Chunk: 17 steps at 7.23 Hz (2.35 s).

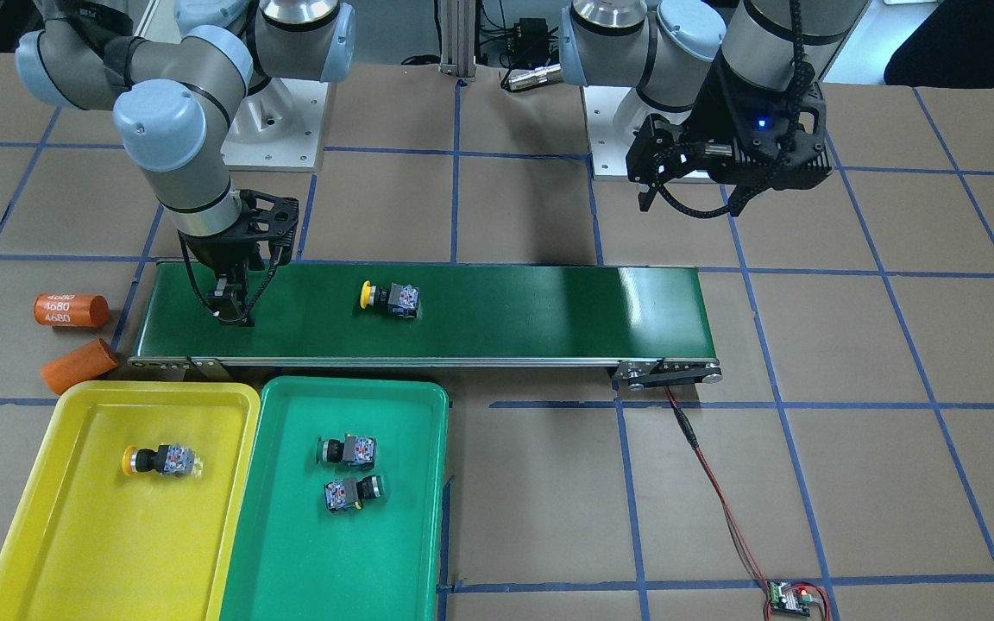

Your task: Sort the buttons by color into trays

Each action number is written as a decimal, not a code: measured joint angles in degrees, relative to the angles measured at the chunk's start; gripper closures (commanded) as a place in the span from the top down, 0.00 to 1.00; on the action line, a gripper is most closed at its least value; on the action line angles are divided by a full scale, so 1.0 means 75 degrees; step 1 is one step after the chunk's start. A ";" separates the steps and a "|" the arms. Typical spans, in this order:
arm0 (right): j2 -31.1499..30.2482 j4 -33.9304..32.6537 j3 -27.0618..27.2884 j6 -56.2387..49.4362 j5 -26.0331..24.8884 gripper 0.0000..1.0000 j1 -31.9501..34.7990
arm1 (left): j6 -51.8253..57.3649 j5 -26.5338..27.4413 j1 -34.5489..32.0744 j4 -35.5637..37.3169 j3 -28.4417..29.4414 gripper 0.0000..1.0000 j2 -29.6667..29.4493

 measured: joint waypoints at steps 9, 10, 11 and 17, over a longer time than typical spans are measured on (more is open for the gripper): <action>-0.0003 0.0039 0.0000 0.0025 0.0000 1.00 0.0000 | 0.0008 0.0001 0.0092 -0.0493 0.0203 1.00 0.0007; -0.0003 0.0042 0.0000 0.0025 0.0000 1.00 0.0000 | 0.0009 0.0039 0.0090 -0.0467 0.0201 1.00 0.0024; -0.0003 0.0044 0.0000 0.0025 0.0000 1.00 0.0000 | -0.0004 0.0094 0.0090 -0.0440 0.0199 1.00 0.0015; 0.0008 0.0039 -0.0011 0.0037 0.0000 1.00 0.0000 | -0.0131 0.0161 0.0087 -0.0179 0.0055 1.00 0.0041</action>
